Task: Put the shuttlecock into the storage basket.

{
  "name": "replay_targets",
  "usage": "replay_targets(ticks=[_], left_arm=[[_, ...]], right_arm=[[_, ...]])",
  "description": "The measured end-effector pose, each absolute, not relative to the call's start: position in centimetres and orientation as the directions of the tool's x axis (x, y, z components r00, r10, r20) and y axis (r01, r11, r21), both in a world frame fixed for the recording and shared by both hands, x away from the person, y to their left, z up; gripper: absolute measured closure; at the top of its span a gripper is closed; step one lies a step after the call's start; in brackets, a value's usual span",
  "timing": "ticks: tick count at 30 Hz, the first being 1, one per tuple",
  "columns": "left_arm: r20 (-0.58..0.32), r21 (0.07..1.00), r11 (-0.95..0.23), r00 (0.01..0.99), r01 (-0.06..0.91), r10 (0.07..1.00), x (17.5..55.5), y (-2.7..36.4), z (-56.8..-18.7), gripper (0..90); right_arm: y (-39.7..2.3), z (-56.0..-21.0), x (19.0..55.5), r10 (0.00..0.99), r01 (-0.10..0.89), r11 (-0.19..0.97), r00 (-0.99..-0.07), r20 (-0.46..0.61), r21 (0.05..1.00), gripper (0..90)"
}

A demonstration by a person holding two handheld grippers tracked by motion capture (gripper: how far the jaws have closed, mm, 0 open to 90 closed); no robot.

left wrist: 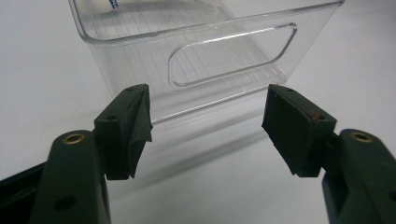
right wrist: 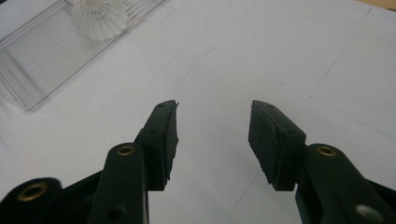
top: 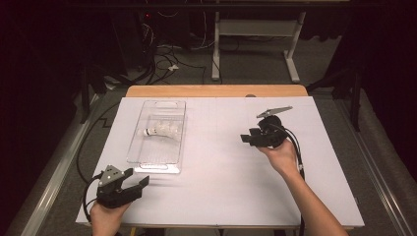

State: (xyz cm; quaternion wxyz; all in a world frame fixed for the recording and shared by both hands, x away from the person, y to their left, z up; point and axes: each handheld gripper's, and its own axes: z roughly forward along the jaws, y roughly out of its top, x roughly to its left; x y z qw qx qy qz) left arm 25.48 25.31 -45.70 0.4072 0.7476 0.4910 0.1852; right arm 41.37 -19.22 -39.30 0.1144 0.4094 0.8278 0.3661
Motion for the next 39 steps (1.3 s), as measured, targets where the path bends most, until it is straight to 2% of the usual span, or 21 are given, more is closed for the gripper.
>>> replay_targets(ticks=[39], left_arm=[[-0.124, 0.791, -0.186, 0.45, 0.583, 0.884, 25.4, 25.3, -45.7, 33.1]], right_arm=[[-23.5, -39.8, 39.9, 0.802, 0.618, 0.34, -0.585, 0.125, 0.709, 52.5]])
